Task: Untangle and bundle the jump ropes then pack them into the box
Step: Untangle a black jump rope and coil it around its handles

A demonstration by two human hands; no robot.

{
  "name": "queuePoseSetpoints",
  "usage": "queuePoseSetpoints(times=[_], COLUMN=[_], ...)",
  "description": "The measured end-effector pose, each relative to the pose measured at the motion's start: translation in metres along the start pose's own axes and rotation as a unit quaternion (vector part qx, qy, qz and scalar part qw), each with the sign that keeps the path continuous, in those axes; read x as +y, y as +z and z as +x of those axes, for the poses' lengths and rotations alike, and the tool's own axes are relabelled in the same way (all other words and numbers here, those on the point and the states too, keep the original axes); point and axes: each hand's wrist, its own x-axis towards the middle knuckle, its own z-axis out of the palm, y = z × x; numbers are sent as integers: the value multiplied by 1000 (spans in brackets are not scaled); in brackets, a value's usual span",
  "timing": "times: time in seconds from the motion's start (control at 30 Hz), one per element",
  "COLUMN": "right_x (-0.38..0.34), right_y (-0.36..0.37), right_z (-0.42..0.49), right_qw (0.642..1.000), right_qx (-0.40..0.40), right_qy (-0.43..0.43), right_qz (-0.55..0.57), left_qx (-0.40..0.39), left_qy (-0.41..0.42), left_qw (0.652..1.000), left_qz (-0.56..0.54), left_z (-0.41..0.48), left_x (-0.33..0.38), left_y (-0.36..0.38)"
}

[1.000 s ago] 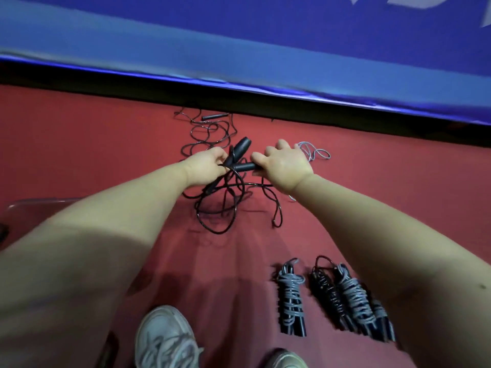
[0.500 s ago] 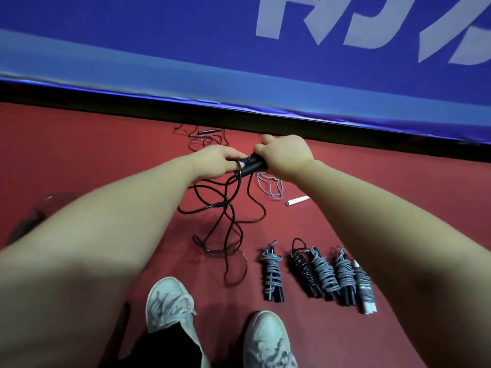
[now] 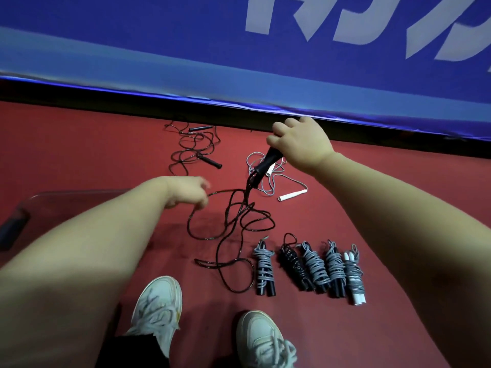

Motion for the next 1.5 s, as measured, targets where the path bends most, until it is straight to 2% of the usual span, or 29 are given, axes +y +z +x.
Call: queuePoseSetpoints(times=[0.07,0.13,0.2,0.3,0.37,0.47,0.53,0.57,0.63,0.73,0.8,0.87,1.0,1.13,1.2,1.27,1.3,1.33,1.4,1.43,1.5], right_x=[-2,-1,3,13,28,55,67,68,65,53,50,48,47,42,42,46,48,46,31,20,0], right_y=[-4,-11,-18,-24,-27,-38,-40,-40,-39,-37,-39,-41,-47,-57,-60,-58,-56,-53,-46,-42,-35], right_z=[2,7,13,20,20,17,13,11,10,16,18,22,29,34,36,31,25,19,6,3,2], right_qw=[999,996,988,963,951,955,964,967,971,977,969,956,926,909,919,925,926,920,873,855,850], right_qx=[26,75,146,251,282,245,203,183,159,156,178,229,337,388,375,364,342,307,197,155,145], right_qy=[-24,-29,-14,10,29,113,151,162,169,125,83,51,17,-44,-10,96,157,218,297,301,307], right_qz=[-15,-33,-48,-96,-124,-126,-81,-65,-60,-79,-146,-176,-168,-147,-120,-60,13,113,333,393,404], left_qx=[3,7,40,115,116,89,80,87,97,74,74,87,112,162,183,187,182,176,163,154,120], left_qy=[107,186,207,170,118,7,-32,-35,-8,101,175,224,232,252,253,240,230,223,211,205,187], left_qw=[987,976,975,978,983,986,986,988,995,982,964,950,949,944,938,914,894,876,871,874,878], left_qz=[-117,-110,-74,-20,74,141,143,126,23,-143,-188,-199,-182,-137,-150,-267,-340,-389,-412,-412,-424], left_z=[-3,-5,-2,7,11,12,15,16,16,5,-4,-7,-19,-30,-32,-31,-30,-30,-31,-32,-34], left_x=[22,43,52,49,38,0,-22,-26,-17,22,52,75,97,112,117,120,120,120,118,118,115], left_y=[3,6,10,18,24,30,29,27,24,21,14,7,0,-5,-7,-12,-16,-21,-26,-26,-21])
